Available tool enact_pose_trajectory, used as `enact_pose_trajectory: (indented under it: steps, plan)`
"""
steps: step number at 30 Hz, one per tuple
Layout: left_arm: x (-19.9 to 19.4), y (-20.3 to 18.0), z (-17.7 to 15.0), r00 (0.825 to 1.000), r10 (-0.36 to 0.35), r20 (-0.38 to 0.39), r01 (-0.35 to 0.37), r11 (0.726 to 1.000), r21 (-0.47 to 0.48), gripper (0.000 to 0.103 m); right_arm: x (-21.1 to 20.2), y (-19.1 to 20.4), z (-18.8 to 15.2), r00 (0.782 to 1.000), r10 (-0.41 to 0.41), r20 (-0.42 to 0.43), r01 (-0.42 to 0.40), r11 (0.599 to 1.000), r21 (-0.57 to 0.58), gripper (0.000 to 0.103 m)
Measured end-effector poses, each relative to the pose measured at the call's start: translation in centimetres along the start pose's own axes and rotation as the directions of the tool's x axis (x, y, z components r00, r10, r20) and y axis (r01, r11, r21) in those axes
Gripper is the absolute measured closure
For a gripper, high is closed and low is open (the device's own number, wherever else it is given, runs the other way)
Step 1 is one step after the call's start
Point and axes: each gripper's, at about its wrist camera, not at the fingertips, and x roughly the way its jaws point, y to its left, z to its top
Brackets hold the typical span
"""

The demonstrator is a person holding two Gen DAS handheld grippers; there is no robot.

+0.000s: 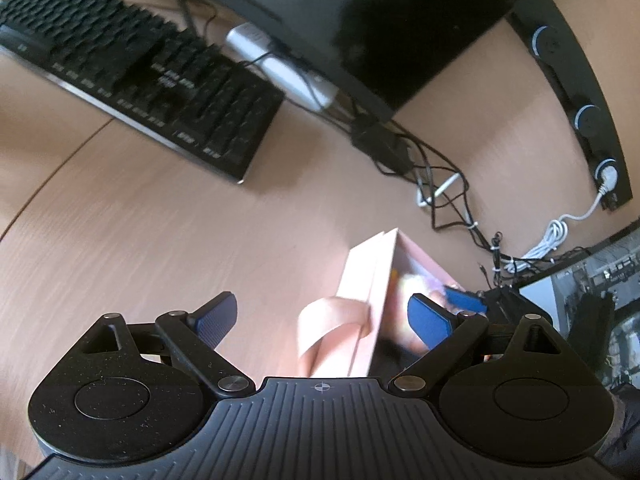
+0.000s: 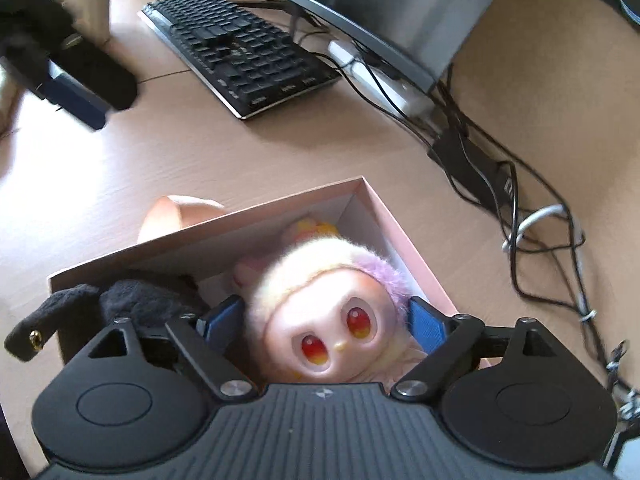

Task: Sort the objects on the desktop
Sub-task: 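Lower the doll into the pink box and open both grippers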

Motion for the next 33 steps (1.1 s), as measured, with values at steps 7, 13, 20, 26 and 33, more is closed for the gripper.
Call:
enact_pose_trajectory:
  steps: [7, 13, 20, 26, 33]
  plan:
    - [-0.6, 1.2, -0.3, 1.0, -0.005, 0.006, 0.005, 1.0, -0.029, 0.007, 0.5, -4.8, 0.5, 0.98, 0.194, -0.043, -0.176, 0.947, 0.27, 0.032]
    - [-0.4, 1.0, -0.4, 1.0, -0.016, -0.004, 0.016, 0.999, -0.032, 0.007, 0.8, -7.4, -0.4, 0.952, 0.307, 0.02, -0.279, 0.834, 0.475, 0.034]
    - [0.3, -1.6, -0.2, 0.999, -0.031, -0.03, 0.033, 0.997, 0.07, 0.007, -4.9, -6.1, -0.9, 0.976, 0.197, 0.098, -0.217, 0.935, 0.282, 0.014]
    - [2.1, -5.3, -0.1, 0.994, -0.079, -0.071, 0.09, 0.983, 0.158, 0.007, -8.2, -2.9, -4.3, 0.999, -0.034, 0.006, 0.035, 0.994, -0.101, 0.013]
    - [2.7, -7.0, -0.2, 0.991, -0.099, -0.087, 0.114, 0.976, 0.185, 0.007, -4.7, 0.3, -5.4, 0.993, -0.097, -0.059, 0.073, 0.943, -0.325, 0.015]
